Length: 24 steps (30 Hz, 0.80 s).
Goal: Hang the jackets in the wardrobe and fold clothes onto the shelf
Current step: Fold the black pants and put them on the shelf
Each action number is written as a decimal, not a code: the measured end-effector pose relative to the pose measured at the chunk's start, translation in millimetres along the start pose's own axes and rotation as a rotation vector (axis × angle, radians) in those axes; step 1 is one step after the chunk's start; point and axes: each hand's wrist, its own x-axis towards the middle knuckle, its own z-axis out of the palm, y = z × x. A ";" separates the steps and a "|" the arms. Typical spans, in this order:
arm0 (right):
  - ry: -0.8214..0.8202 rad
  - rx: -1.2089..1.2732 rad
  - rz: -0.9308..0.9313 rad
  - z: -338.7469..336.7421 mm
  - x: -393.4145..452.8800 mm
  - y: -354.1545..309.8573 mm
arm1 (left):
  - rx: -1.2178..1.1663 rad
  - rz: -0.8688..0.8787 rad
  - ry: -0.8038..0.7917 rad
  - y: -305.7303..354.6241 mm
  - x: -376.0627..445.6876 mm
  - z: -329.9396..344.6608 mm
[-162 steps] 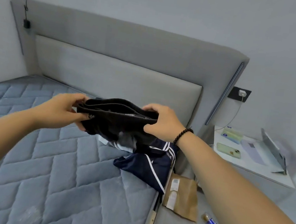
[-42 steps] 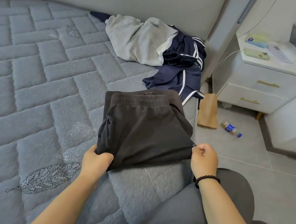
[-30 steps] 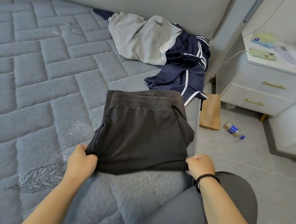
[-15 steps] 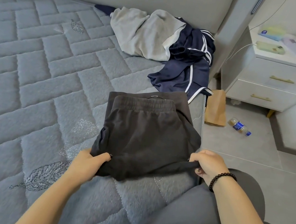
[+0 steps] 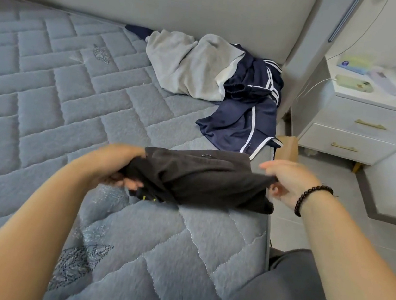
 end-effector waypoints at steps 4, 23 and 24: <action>-0.119 -0.493 0.169 -4.5 4.9 41.9 | -0.008 -0.089 -0.150 -48.0 0.2 11.3; 0.111 -0.254 -0.496 51.7 53.4 56.5 | -0.104 0.276 0.573 -45.4 58.4 66.8; 0.135 -0.285 -0.497 51.6 57.2 52.8 | -0.138 0.282 0.593 -40.2 60.7 66.8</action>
